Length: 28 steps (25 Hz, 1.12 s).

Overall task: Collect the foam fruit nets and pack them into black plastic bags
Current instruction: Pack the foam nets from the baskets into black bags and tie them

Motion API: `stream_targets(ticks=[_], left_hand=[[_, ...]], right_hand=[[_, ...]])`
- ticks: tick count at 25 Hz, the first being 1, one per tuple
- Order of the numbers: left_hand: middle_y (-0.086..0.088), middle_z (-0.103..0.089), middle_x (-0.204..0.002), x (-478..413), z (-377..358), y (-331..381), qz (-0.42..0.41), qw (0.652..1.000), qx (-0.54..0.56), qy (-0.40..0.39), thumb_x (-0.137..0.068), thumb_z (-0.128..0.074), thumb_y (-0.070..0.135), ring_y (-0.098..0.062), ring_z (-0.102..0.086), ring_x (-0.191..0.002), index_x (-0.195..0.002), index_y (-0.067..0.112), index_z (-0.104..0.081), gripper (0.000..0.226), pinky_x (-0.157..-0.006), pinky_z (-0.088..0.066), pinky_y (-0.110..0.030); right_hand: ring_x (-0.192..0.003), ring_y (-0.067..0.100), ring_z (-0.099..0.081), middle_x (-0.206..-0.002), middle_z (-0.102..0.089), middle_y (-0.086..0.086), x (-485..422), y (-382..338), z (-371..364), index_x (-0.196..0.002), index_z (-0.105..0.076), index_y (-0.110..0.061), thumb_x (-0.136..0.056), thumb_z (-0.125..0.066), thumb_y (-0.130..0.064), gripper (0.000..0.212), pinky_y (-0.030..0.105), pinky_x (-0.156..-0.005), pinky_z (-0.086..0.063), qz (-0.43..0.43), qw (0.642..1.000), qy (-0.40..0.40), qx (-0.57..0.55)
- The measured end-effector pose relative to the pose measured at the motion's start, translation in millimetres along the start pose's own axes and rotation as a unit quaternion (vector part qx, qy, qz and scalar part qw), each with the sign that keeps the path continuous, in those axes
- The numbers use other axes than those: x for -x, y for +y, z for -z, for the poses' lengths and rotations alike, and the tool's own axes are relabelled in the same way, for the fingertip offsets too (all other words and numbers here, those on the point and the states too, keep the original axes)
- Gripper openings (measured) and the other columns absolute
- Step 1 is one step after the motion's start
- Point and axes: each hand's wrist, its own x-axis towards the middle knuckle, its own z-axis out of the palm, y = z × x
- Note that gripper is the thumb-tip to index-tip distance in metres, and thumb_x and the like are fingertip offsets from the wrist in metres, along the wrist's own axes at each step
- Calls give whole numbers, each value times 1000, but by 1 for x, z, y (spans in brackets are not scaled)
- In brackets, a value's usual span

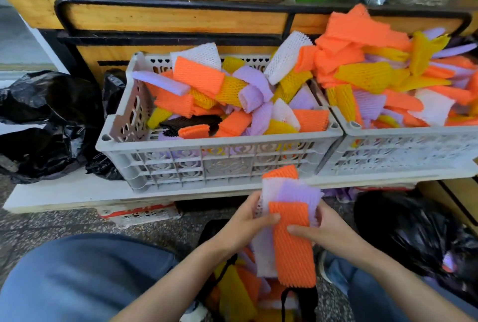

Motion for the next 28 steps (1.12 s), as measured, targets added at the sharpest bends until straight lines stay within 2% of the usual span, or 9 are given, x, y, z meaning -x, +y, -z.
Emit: stream_targets(ticks=[2, 5, 8, 11, 14, 17, 21, 24, 28], left_hand=[[1, -54, -128, 5, 10, -20, -6, 983, -180, 30, -77, -67, 36, -12, -50, -122, -126, 19, -46, 56, -101, -38, -24], [1, -40, -135, 22, 38, -46, 6, 865, -496, 77, -82, -66, 39, -16, -35, -131, -139, 19, -35, 68, -108, -26, -23], [0, -36, -137, 38, 55, -66, 96, 780, -617, 42, -84, -61, 42, -20, -34, -130, -144, 19, -27, 73, -107, -31, -33], [-3, -56, -120, 43, 62, -73, 129, 808, -571, 74, -90, -56, 25, -21, -54, -112, -125, 17, -47, 36, -91, -44, -34], [1, -63, -83, 44, 67, -67, 123, 854, -479, 159, -92, -56, 15, -10, -62, -78, -93, 16, -59, 3, -71, -46, -28], [1, -58, -64, 41, 73, -64, 166, 906, -282, 269, -94, -53, 9, -6, -56, -49, -78, 15, -54, 17, -58, -45, -27], [-1, -55, -63, 40, 70, -58, 175, 919, -170, 309, -96, -49, 9, -9, -53, -43, -80, 11, -53, 17, -43, -38, -20], [-2, -50, -63, 46, 62, -58, 177, 928, -156, 289, -96, -50, 10, -4, -51, -41, -86, 10, -55, 12, -42, -37, -17], [-2, -53, -71, 50, 65, -63, 183, 929, -152, 283, -96, -52, 15, -17, -53, -63, -93, 18, -59, 8, -57, -41, -27]], right_hand=[[-87, 5, -68, -102, -70, -1, -1, 15, 3, -117, -55, -10, -61, -82, -17, 63, 16, -71, -53, -19, 997, 66, -17], [-86, 7, -68, -103, -68, 0, -1, 35, 11, -119, -52, -6, -61, -84, -27, 69, 22, -75, -56, -31, 986, 159, -51], [-93, 18, -66, -102, -68, 5, 7, 46, 8, -110, -54, -7, -57, -84, -35, 68, 40, -86, -54, -51, 980, 184, -48], [-94, 16, -63, -104, -66, 7, 15, 54, -8, -108, -52, -7, -69, -79, -12, 48, 42, -92, -49, -64, 988, 142, -19], [-98, 12, -62, -103, -64, -6, 18, 63, -30, -106, -49, -22, -68, -83, -18, 51, 36, -93, -48, -63, 993, 91, 49], [-100, 3, -59, -104, -59, -17, 15, 69, -53, -111, -41, -31, -70, -82, -29, 58, 16, -87, -44, -55, 989, -17, 136], [-119, 18, -52, -127, -53, -3, -6, 89, -71, -132, -36, -18, -77, -68, -48, 70, 26, -88, -39, -44, 892, -175, 414], [-120, 25, -50, -133, -53, 7, -28, 96, -72, -131, -41, -12, -78, -63, -53, 71, 29, -94, -39, -77, 832, -159, 526], [-126, 27, -43, -138, -46, 5, -42, 77, -90, -141, -32, -15, -82, -64, -52, 77, 34, -98, -40, -60, 918, -77, 385]])
